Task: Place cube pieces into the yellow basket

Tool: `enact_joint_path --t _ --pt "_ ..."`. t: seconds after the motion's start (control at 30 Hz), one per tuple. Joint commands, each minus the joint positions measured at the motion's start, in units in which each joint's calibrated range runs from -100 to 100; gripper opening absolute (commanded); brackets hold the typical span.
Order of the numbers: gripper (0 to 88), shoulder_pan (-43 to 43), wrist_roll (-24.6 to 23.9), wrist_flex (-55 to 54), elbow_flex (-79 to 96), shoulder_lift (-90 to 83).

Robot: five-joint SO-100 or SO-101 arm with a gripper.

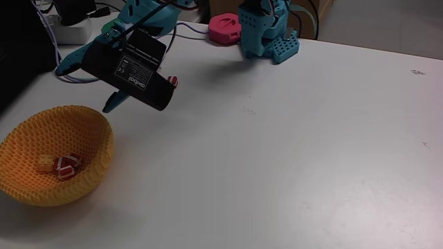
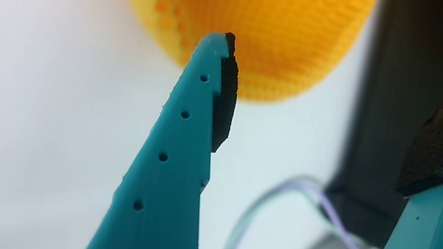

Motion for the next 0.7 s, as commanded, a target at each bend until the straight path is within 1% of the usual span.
enact_joint_path --t 0.0,0.13,0.23,0.4,0.47,0.67 --pt "44.0 1.55 -0.1 14.13 4.41 -14.98" --pt "43.7 3.42 -1.07 15.26 21.55 -28.04" --pt "42.1 6.03 -2.1 21.86 28.2 -34.86" --pt "39.2 12.46 -4.4 38.2 26.85 -37.7" --pt "38.5 14.13 -5.42 42.89 26.17 -37.89" --pt "36.5 12.46 -10.11 51.32 26.56 -36.76"
